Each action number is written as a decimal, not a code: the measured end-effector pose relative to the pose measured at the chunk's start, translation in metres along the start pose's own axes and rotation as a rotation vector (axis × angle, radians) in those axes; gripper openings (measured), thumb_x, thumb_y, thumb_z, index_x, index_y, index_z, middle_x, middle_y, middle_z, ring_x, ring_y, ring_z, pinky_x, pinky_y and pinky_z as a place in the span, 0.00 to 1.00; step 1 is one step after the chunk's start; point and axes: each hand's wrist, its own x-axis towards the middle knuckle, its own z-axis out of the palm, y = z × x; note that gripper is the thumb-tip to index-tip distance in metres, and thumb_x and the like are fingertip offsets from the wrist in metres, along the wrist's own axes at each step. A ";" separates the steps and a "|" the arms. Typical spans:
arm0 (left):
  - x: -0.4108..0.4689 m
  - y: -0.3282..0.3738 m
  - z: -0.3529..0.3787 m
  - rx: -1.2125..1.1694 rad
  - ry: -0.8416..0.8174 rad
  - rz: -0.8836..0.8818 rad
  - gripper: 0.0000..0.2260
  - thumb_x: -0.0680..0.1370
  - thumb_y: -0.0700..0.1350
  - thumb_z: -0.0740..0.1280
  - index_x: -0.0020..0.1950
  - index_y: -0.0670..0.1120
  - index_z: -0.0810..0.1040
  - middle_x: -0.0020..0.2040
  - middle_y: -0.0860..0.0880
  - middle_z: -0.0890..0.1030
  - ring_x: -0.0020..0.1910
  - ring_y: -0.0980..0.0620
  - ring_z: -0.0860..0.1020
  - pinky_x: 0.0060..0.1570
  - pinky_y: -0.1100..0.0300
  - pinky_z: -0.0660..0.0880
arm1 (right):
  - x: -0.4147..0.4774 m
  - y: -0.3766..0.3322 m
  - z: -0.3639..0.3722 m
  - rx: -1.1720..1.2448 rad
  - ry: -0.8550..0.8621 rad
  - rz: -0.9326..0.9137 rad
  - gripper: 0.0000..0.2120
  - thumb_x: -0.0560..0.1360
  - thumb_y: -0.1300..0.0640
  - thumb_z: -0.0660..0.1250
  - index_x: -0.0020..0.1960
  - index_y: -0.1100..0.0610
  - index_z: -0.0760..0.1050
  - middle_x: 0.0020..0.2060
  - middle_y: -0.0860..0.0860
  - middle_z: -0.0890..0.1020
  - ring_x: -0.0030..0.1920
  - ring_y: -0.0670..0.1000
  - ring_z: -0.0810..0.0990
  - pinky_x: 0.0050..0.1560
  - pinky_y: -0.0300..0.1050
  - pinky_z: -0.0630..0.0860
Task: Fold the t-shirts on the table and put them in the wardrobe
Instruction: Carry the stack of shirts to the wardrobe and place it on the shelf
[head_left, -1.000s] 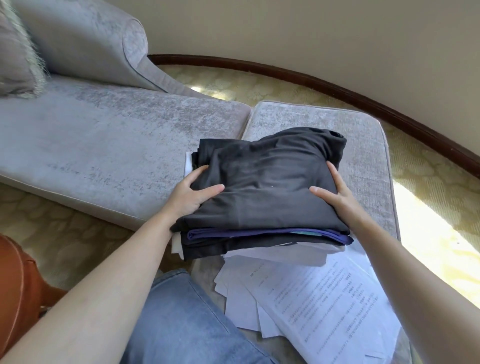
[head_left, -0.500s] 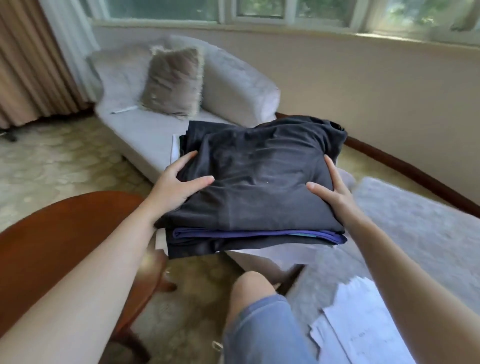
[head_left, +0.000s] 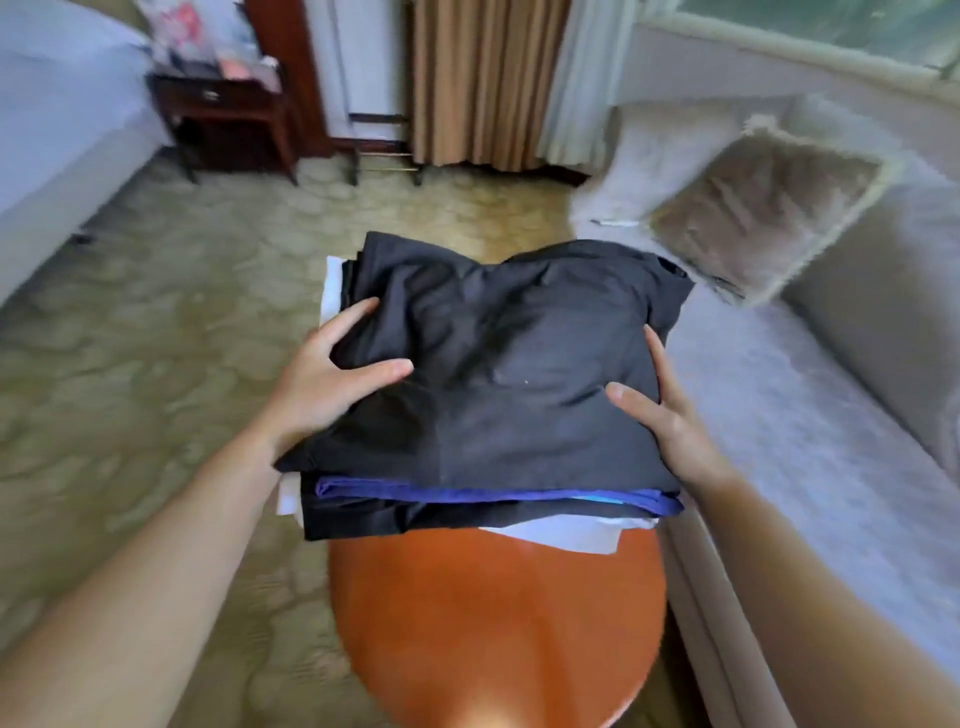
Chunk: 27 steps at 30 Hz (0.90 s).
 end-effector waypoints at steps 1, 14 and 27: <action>-0.005 0.007 -0.033 0.005 0.034 -0.026 0.32 0.69 0.48 0.77 0.71 0.56 0.71 0.65 0.58 0.74 0.50 0.74 0.74 0.47 0.83 0.66 | 0.010 -0.017 0.026 0.014 -0.040 0.005 0.40 0.71 0.55 0.69 0.78 0.45 0.54 0.64 0.32 0.71 0.57 0.29 0.75 0.49 0.26 0.74; -0.136 0.084 -0.489 0.070 0.527 -0.189 0.38 0.57 0.64 0.76 0.67 0.64 0.70 0.68 0.53 0.72 0.59 0.65 0.74 0.59 0.70 0.69 | 0.032 -0.254 0.447 0.105 -0.588 -0.006 0.42 0.68 0.50 0.73 0.77 0.42 0.57 0.64 0.38 0.75 0.60 0.40 0.79 0.51 0.36 0.78; -0.263 0.021 -0.827 0.176 1.057 -0.274 0.30 0.71 0.43 0.75 0.72 0.53 0.70 0.65 0.54 0.73 0.59 0.59 0.74 0.46 0.79 0.68 | 0.002 -0.350 0.887 0.097 -1.099 -0.127 0.42 0.67 0.48 0.72 0.77 0.41 0.56 0.66 0.40 0.73 0.62 0.44 0.78 0.59 0.43 0.76</action>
